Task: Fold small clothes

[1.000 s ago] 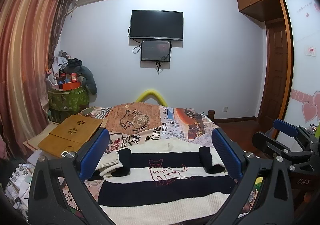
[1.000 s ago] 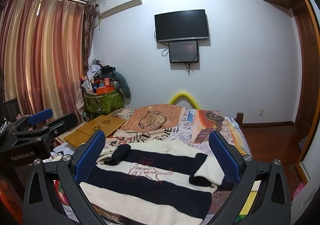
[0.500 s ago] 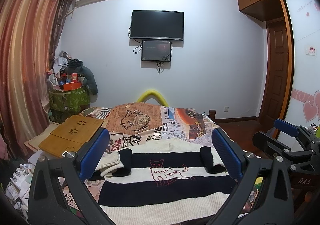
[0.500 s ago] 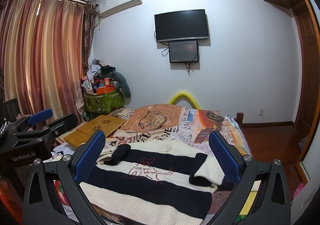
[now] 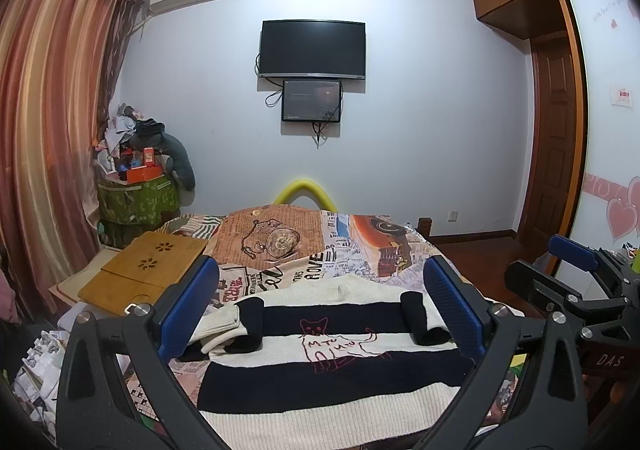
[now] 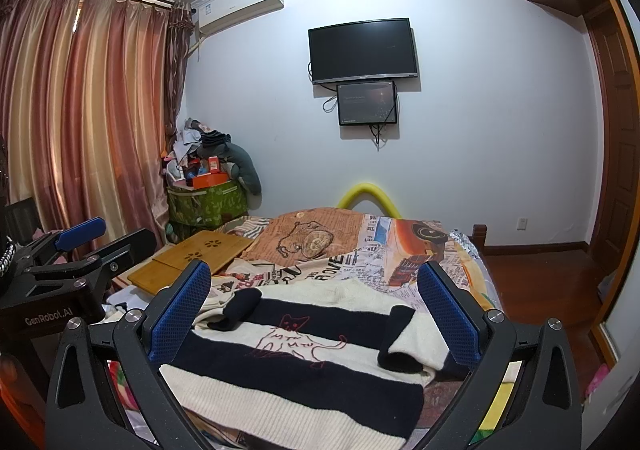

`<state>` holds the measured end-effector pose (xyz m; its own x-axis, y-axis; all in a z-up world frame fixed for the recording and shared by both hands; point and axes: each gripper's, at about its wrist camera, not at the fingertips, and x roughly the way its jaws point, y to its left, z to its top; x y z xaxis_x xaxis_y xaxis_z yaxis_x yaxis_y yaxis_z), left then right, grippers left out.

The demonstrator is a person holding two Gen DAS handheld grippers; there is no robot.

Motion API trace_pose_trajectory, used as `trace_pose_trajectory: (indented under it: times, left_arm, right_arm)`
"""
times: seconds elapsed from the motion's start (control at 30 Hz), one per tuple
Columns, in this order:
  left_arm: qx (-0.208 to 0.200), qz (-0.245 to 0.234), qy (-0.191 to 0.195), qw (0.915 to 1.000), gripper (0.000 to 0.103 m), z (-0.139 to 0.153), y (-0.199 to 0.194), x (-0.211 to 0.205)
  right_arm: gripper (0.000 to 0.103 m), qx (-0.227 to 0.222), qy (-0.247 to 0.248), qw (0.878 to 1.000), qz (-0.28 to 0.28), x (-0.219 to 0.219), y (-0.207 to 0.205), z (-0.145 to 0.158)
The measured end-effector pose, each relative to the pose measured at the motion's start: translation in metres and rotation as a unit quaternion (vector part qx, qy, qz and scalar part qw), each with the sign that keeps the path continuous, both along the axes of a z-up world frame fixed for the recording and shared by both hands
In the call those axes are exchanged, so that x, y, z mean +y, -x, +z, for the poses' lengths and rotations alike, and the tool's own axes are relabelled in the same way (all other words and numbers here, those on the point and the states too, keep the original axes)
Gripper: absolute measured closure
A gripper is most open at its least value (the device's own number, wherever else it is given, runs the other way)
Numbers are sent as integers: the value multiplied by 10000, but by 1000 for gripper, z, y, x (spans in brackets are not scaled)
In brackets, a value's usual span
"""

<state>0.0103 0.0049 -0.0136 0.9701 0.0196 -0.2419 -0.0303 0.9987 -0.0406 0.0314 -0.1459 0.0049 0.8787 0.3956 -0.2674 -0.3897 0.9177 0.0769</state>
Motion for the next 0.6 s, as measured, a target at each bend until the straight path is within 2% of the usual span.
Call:
trace_pose_trajectory:
  times: [0.6]
  left_arm:
    - [34, 32, -15, 10000, 0, -2, -1, 0]
  right_arm:
    - [0, 11, -3, 10000, -8, 0, 1, -1]
